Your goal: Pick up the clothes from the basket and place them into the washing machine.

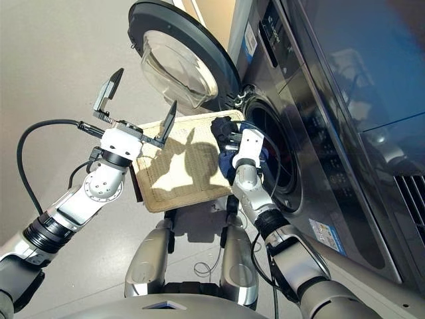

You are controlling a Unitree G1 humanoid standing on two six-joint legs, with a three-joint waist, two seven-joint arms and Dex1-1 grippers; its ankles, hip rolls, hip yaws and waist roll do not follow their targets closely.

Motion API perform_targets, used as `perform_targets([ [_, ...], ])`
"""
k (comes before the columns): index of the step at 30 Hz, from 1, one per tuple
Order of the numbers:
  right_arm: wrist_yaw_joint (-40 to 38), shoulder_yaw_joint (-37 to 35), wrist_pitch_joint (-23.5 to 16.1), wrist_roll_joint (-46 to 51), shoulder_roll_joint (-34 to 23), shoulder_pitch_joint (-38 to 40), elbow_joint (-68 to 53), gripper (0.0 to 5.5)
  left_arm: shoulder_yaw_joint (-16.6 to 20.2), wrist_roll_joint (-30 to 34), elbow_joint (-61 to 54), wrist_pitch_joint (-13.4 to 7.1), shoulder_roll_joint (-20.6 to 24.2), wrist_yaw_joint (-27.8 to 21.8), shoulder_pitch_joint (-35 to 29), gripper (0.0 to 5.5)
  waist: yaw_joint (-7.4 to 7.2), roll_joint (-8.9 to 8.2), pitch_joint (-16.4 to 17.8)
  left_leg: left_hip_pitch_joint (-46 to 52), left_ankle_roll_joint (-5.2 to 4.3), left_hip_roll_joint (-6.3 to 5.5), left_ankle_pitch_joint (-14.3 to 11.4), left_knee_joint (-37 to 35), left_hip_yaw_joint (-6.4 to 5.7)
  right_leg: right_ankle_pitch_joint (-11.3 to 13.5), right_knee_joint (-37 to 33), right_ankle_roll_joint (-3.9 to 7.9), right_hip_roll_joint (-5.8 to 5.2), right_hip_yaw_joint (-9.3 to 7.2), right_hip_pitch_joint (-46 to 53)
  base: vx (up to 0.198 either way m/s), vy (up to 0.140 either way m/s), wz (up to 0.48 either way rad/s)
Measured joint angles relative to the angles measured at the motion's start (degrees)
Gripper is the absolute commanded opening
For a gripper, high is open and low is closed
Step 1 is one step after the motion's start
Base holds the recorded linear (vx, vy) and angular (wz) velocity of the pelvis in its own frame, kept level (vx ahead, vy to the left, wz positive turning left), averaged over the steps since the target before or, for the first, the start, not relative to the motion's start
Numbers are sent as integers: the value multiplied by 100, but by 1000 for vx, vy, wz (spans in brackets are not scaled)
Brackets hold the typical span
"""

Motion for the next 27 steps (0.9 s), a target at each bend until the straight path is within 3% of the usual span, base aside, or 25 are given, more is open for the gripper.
perform_targets([
  [7,-313,-215,6,-10,-14,-235,711,0,-63,-563,-210,-136,-627,121,-312,550,19,-10,10,-503,0,-18,-50,407,-60,109,18,-17,4,-16,-289,-16,-6,10],
  [11,-470,-338,54,-306,-325,-623,1095,0,-149,-682,-321,-237,-682,156,-468,550,21,-29,141,-880,-5,-45,-70,665,-127,114,126,-6,-8,-28,-575,-14,-2,14],
  [18,-1043,-706,96,-397,-874,-1384,1656,0,-335,-893,-358,-232,-685,152,-531,550,78,-102,331,-1807,28,-93,-65,1034,-150,203,342,-7,-19,61,-1437,0,0,0],
  [21,-941,-738,153,-381,-1152,-1681,1948,0,-370,-893,-486,-233,-676,153,-717,550,161,-93,358,-2174,54,-138,-44,1125,-167,218,444,16,-58,58,-1790,0,0,0],
  [27,-891,-732,286,-389,-2098,-2229,2238,0,-373,-893,-516,-220,-655,154,-833,550,146,-96,379,-2812,94,-250,-14,1284,-206,214,683,74,-171,24,-2402,-17,-15,32],
])
